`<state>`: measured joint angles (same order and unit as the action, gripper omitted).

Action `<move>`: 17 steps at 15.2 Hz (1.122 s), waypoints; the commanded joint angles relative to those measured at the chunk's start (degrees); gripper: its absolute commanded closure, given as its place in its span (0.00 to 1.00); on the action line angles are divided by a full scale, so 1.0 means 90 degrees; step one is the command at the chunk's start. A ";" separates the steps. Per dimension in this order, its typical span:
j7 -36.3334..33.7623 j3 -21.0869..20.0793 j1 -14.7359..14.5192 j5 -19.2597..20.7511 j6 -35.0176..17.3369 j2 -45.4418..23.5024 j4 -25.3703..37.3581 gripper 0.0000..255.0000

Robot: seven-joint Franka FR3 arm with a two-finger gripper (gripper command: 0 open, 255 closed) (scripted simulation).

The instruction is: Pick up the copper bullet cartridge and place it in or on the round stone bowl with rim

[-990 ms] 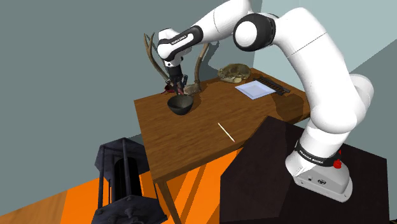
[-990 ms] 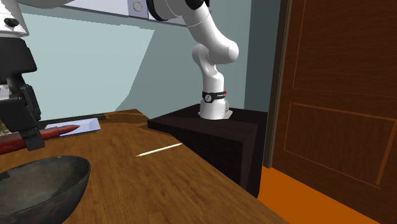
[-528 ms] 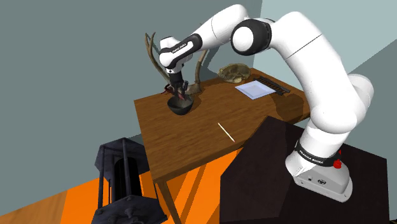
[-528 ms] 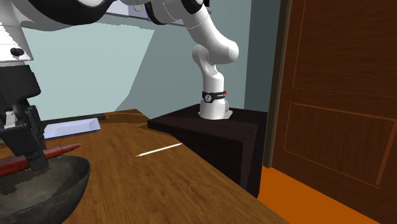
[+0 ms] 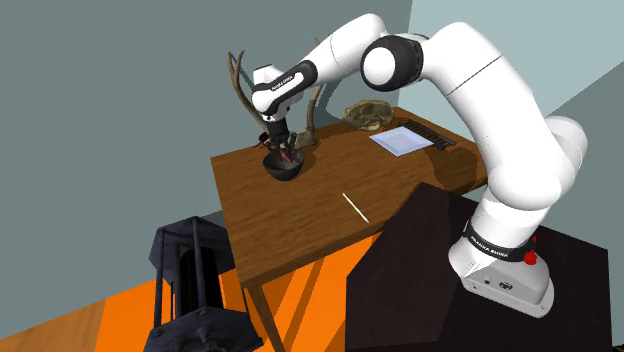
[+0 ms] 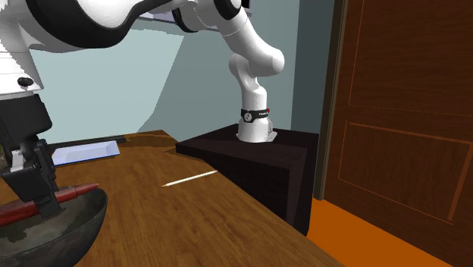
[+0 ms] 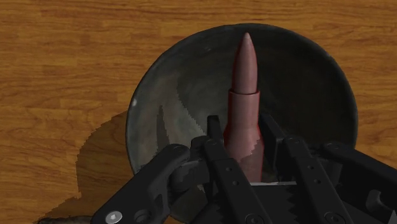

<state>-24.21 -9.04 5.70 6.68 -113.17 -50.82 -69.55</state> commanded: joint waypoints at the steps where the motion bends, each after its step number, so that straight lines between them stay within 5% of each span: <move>1: -0.0001 0.0000 -0.0002 0.0000 -0.0003 -0.0002 0.0001 1.00; 3: -0.0001 0.0000 -0.0002 0.0000 -0.0003 -0.0002 0.0001 1.00; 4: -0.0001 0.0000 -0.0002 0.0000 -0.0003 -0.0002 0.0002 0.00; 17: 0.0029 -0.0026 -0.0013 -0.0037 0.0661 0.0215 0.0452 0.00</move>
<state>-23.95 -9.27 5.58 6.34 -107.30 -48.88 -65.54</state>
